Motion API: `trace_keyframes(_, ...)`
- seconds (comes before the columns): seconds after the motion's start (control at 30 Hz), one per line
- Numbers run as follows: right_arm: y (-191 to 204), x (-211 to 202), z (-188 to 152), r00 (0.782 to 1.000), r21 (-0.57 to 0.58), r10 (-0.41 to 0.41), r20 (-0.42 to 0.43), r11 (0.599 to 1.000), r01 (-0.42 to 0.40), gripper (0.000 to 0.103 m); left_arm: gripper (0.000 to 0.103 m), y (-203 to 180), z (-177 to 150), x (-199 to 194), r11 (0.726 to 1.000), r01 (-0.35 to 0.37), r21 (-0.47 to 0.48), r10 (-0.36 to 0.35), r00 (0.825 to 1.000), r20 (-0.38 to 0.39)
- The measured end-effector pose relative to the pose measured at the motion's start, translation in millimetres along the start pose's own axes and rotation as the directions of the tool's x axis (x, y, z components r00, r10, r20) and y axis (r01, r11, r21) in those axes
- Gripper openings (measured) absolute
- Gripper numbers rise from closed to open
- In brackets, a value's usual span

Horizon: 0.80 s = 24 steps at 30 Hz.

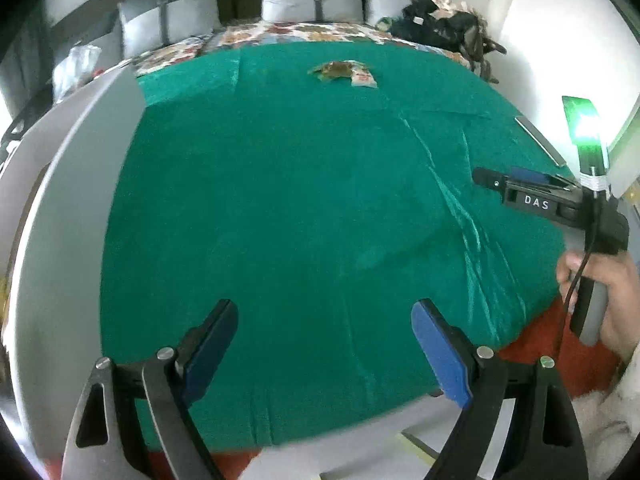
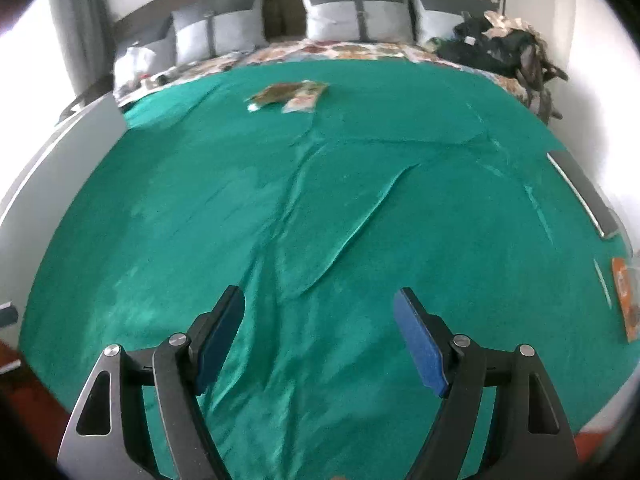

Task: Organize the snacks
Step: 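Grasp the brown sausage packet with green top using the left tool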

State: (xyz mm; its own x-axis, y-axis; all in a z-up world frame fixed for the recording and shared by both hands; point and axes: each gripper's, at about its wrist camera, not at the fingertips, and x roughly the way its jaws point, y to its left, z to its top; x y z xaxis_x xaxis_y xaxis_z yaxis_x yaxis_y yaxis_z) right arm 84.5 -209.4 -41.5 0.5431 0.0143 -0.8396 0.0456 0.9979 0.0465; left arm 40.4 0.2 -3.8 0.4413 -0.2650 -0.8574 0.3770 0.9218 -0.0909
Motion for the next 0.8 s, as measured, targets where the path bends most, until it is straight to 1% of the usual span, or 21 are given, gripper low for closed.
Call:
trace_keyframes(0.13, -19, 28, 19, 0.999, -0.012, -0.024, -0.026, 1.000, 0.024, 0.080, 0.088, 5, 45, 35, 0.999, 0.018, 0.050, -0.017, 1.000, -0.024)
trace_keyframes(0.23, -26, 47, 22, 0.998, -0.004, -0.021, -0.052, 1.000, 0.020, 0.080, 0.088, 13, 87, 68, 0.998, -0.004, 0.065, 0.007, 0.998, -0.055)
trace_keyframes(0.33, -25, 48, 18, 1.000, -0.028, -0.029, -0.009, 0.999, 0.029, 0.085, 0.088, 22, 134, 103, 0.998, -0.017, 0.066, 0.022, 0.997, -0.073)
trace_keyframes(0.37, -24, 48, 18, 1.000, -0.031, -0.026, -0.011, 0.999, 0.025, 0.087, 0.088, 24, 152, 117, 0.997, -0.019, 0.069, 0.025, 0.996, -0.080)
trace_keyframes(0.5, -23, 46, 17, 1.000, -0.034, -0.022, -0.014, 0.999, 0.022, 0.089, 0.088, 23, 220, 169, 0.995, -0.010, 0.103, 0.021, 0.994, -0.111)
trace_keyframes(0.63, -22, 48, 17, 1.000, -0.042, -0.016, -0.021, 0.999, 0.015, 0.094, 0.088, 15, 287, 210, 0.992, 0.020, 0.122, -0.009, 0.996, -0.093)
trace_keyframes(0.7, -22, 48, 18, 1.000, -0.043, -0.014, -0.022, 0.999, 0.013, 0.095, 0.088, 10, 314, 225, 0.992, 0.037, 0.124, -0.029, 0.997, -0.066)
trace_keyframes(0.8, -21, 48, 19, 1.000, -0.044, -0.013, -0.023, 0.999, 0.012, 0.096, 0.088, 6, 338, 244, 0.993, 0.065, 0.100, -0.062, 0.997, -0.034)
